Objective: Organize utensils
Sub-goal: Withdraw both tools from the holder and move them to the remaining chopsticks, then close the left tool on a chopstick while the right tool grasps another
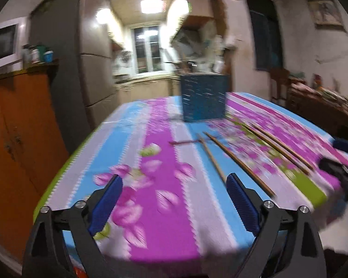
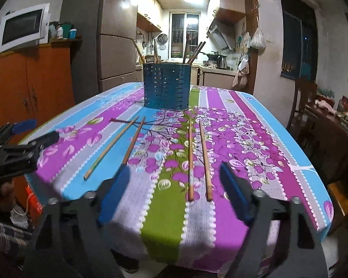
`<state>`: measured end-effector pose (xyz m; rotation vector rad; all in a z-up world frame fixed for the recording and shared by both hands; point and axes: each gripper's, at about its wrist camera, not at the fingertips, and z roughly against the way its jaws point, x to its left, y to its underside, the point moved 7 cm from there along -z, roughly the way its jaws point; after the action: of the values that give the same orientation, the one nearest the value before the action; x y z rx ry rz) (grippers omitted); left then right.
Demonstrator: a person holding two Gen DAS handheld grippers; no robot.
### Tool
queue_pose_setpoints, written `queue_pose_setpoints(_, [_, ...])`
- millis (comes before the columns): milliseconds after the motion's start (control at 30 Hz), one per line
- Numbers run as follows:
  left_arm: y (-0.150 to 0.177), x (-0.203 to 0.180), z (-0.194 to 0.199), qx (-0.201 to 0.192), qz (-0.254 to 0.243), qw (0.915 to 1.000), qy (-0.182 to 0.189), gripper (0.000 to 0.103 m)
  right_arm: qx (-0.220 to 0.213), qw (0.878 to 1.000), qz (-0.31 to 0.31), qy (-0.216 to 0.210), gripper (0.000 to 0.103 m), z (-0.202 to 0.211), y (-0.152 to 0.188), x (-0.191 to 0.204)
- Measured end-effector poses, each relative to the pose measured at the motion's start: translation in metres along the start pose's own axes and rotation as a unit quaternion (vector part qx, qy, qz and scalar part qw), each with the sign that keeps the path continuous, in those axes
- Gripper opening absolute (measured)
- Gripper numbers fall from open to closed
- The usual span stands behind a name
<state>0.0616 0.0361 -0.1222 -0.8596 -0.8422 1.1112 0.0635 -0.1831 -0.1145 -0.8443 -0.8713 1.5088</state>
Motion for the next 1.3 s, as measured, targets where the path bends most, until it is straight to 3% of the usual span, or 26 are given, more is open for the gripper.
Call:
queue_pose_setpoints(167, [0.021,-0.040,0.002,0.010,-0.060,0.9978,0.025,0.065,0.010,1.000,0.017,-0.005,0.044,0.003,0.020,0.008])
queue_pose_setpoints(300, [0.030,-0.051,-0.008,0.029,-0.052,0.9972,0.045,0.058,0.022,0.999,0.041,-0.014,0.028,0.001,0.033,0.016])
queue_pose_setpoints(467, [0.031,-0.056,-0.021,0.036,-0.041,0.9971,0.054,0.056,0.009,0.999,0.049,0.010,0.027,-0.001,0.033,0.013])
queue_pose_setpoints(633, [0.039,-0.060,-0.033,0.046,-0.031,0.9969,0.056,0.047,0.020,0.998,0.048,0.030,0.013,-0.022,0.034,-0.002])
queue_pose_setpoints(700, [0.040,-0.057,-0.034,0.046,-0.020,0.9972,0.056,0.042,0.027,0.998,0.044,0.034,0.012,-0.029,0.036,-0.008])
queue_pose_setpoints(1133, [0.040,-0.053,-0.036,0.038,0.008,0.9982,0.045,0.023,0.035,0.999,0.005,-0.005,0.005,-0.041,0.040,-0.020])
queue_pose_setpoints(1300, [0.040,-0.049,-0.038,0.036,0.012,0.9986,0.036,0.008,0.027,1.000,-0.005,-0.007,0.005,-0.040,0.042,-0.020])
